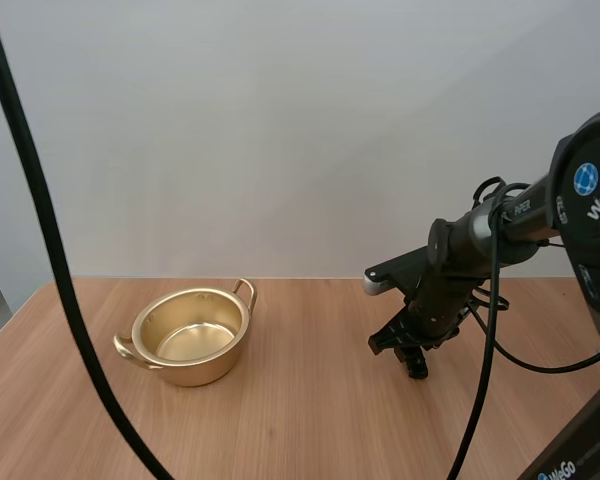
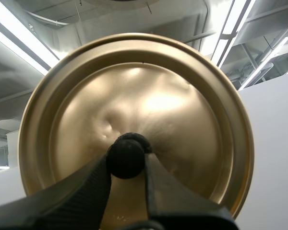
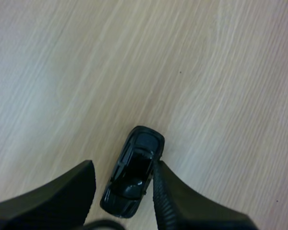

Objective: Open the pot, put the car inside, and close it

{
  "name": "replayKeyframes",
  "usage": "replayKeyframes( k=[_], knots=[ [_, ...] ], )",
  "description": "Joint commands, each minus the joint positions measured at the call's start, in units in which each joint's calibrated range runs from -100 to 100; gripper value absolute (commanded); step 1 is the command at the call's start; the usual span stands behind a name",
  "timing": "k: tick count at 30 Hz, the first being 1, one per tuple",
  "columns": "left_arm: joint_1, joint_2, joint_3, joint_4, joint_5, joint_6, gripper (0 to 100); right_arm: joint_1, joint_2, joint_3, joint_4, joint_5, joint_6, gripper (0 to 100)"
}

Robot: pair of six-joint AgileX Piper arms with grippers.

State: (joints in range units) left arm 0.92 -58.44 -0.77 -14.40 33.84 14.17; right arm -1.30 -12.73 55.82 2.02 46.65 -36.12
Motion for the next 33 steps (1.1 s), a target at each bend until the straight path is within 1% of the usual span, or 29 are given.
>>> replayKeyframes(
  k=[1,10,11,12,13,14,17,18,22,27,30,33],
  knots=[
    [-0.02,0.06,-0.07,0.23,0.11,0.09,0,0.04,0.35,-0.02,-0.07,-0.95,0.01,66],
    [-0.02,0.06,-0.07,0.46,0.46,0.58,0,0.04,6.26,-0.02,-0.18,-2.13,-0.69,66],
    [-0.02,0.06,-0.07,0.46,0.67,1.05,0,0.04,6.41,-0.02,-0.18,-2.09,-0.78,66],
    [-0.02,0.06,-0.07,0.46,1.09,1.27,0,0.04,6.55,-0.02,-0.18,-2.5,-0.78,63],
    [-0.02,0.06,-0.07,0.46,1.22,1.27,0,0.04,6.55,-0.02,-0.18,-2.49,-0.78,57],
    [-0.02,0.06,-0.07,0.46,1.31,1.27,0,0.04,6.55,-0.02,-0.18,-2.7,-0.78,49],
    [-0.02,0.06,-0.07,0.46,1.31,1.27,0,0.04,6.55,-0.02,-0.56,-2.89,-0.78,7],
    [-0.02,0.06,-0.07,0.46,1.31,1.27,0,0.04,6.55,-0.02,-0.79,-2.94,-0.78,0],
    [-0.02,0.06,-0.07,0.46,1.31,1.27,0,0.04,5.56,-0.27,-2.02,-3.73,-0.78,0],
    [-0.02,0.06,-0.07,0.09,0.91,1.27,0,0.04,-1.24,-2.42,-0.01,-3.54,-1.43,0],
    [-0.02,0.06,-0.07,0.09,0.74,1.27,0,0.11,-7.32,-4.69,4.08,-3.54,-6.1,0],
    [-0.02,0.06,-0.07,0.09,0.74,1.27,0,0.96,-12.47,-7.99,11.59,-0.26,-13.07,0]
  ],
)
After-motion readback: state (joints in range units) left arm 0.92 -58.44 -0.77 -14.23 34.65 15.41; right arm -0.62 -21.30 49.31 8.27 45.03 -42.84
